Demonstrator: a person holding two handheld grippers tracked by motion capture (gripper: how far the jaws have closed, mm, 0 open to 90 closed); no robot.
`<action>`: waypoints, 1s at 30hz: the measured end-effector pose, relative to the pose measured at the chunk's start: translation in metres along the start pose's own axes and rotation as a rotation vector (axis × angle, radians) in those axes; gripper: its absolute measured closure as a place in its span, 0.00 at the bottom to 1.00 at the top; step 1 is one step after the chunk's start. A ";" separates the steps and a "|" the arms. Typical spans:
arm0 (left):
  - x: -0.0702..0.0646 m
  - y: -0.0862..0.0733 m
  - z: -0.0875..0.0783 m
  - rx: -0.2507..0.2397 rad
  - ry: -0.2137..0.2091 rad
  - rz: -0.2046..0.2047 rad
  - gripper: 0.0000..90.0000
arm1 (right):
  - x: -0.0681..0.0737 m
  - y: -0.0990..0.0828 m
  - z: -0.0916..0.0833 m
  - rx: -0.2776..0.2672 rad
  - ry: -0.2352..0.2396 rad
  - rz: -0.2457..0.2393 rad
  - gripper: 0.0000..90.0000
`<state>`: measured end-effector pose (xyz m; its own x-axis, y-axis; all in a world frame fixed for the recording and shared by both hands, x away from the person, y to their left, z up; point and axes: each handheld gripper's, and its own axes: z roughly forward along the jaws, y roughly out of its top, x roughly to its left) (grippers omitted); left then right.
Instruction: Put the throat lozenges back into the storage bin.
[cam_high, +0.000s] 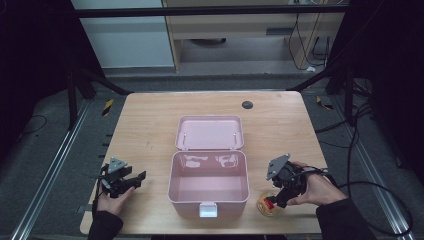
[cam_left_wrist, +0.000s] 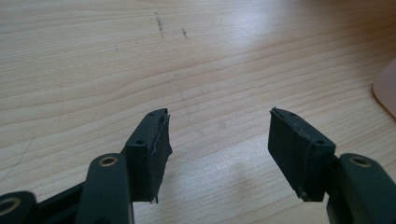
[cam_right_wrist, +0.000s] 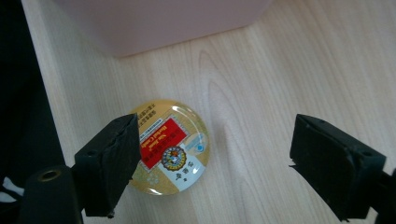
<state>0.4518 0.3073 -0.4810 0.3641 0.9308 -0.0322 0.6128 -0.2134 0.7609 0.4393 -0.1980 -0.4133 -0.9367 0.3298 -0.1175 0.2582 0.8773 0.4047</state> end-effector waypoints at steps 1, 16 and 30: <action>0.000 0.000 0.000 0.001 0.000 0.000 0.42 | 0.001 0.000 0.001 0.004 0.005 -0.008 0.18; 0.000 0.000 0.000 0.000 0.001 0.001 0.42 | 0.011 -0.001 0.015 0.051 0.065 -0.057 0.17; 0.000 0.000 0.000 -0.001 0.002 0.002 0.42 | 0.020 0.002 0.029 0.112 0.096 -0.115 0.16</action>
<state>0.4518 0.3071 -0.4809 0.3637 0.9310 -0.0297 0.6115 -0.2145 0.7616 0.4279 -0.1800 -0.4407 -0.9785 0.1949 -0.0676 0.1677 0.9423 0.2898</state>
